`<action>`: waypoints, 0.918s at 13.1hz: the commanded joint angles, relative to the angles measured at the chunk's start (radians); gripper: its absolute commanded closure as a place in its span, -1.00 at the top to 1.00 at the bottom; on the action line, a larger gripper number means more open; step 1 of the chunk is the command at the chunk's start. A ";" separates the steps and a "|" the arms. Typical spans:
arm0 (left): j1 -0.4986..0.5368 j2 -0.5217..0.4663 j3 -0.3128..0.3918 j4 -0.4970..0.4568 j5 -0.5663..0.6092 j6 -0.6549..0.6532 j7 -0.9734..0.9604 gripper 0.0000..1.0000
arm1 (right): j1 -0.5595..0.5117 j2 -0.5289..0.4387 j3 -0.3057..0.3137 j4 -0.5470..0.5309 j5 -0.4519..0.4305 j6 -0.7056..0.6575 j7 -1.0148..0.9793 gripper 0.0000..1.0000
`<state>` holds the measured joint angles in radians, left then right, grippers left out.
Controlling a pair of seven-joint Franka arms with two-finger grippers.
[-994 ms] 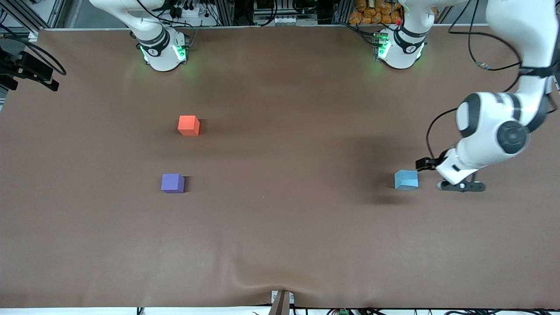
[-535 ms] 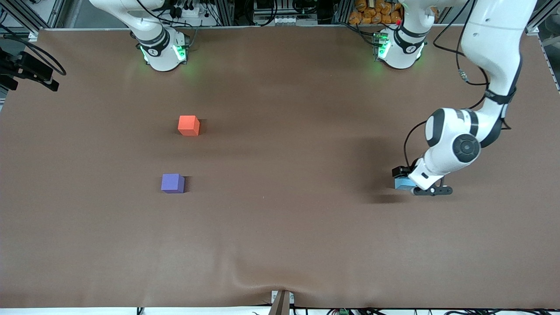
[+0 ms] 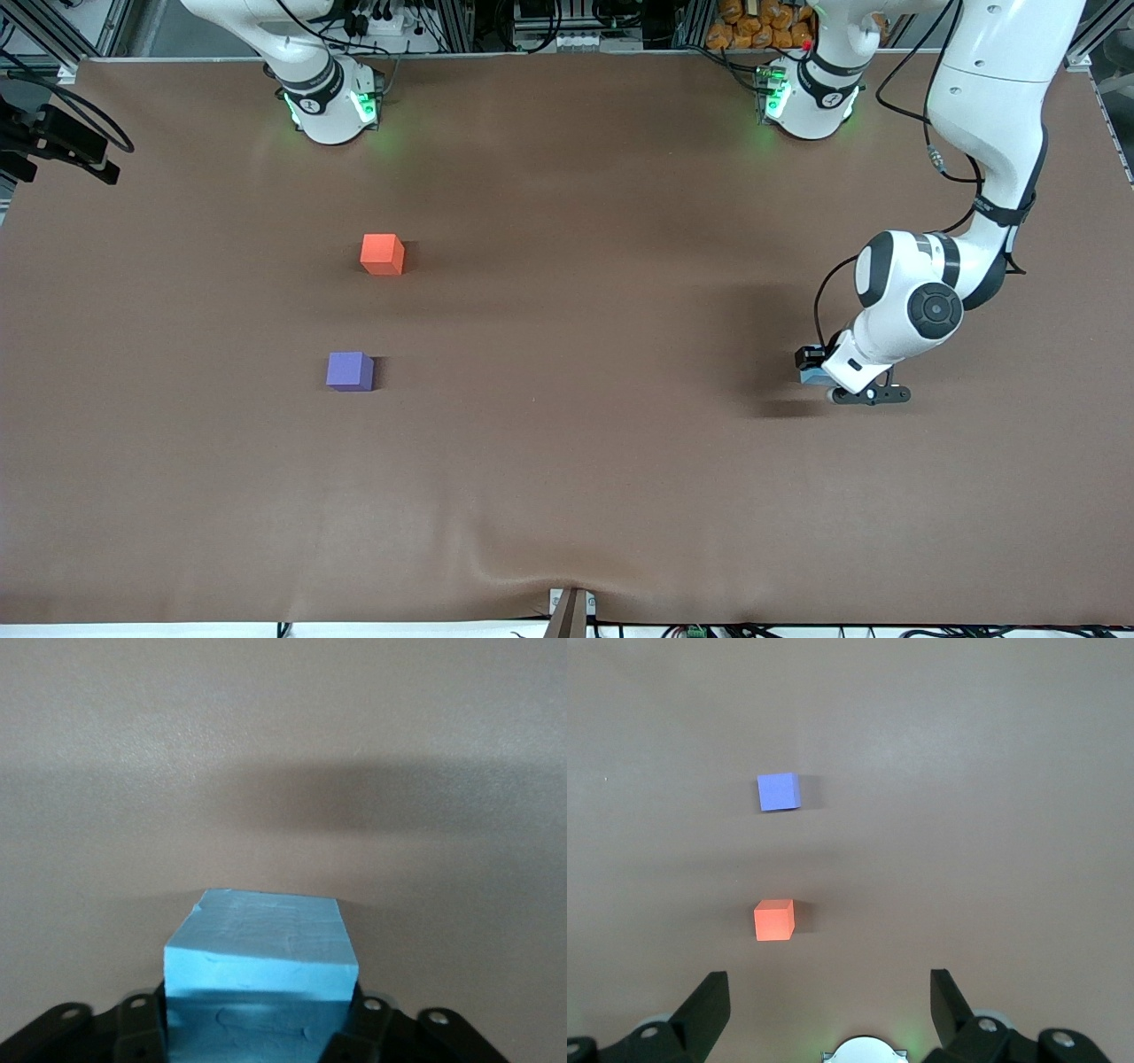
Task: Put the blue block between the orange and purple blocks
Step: 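Lift the blue block and carry it toward the table middle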
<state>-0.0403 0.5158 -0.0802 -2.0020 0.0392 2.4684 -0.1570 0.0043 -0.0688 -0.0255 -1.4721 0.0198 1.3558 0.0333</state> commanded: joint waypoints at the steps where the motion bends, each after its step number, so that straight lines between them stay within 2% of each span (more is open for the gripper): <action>1: -0.003 -0.023 -0.003 0.083 0.024 -0.104 -0.021 -1.00 | -0.017 -0.002 0.006 0.003 0.023 -0.007 0.005 1.00; 4: -0.077 -0.025 -0.019 0.273 0.019 -0.397 -0.148 -1.00 | -0.017 -0.002 0.006 0.001 0.025 -0.009 0.005 1.00; 8: -0.321 0.024 -0.023 0.388 -0.014 -0.427 -0.448 -1.00 | -0.018 0.000 0.006 0.003 0.025 -0.007 0.005 1.00; 10: -0.459 0.119 -0.021 0.498 -0.076 -0.425 -0.574 -1.00 | -0.018 0.000 0.006 0.003 0.025 -0.007 0.005 1.00; 12: -0.586 0.228 -0.020 0.621 -0.082 -0.416 -0.702 -1.00 | -0.024 0.007 0.006 0.004 0.025 -0.007 0.005 1.00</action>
<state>-0.5308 0.6058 -0.1157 -1.5456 -0.0259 2.0665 -0.7702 0.0013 -0.0677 -0.0270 -1.4746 0.0248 1.3552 0.0333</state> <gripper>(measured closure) 0.388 0.000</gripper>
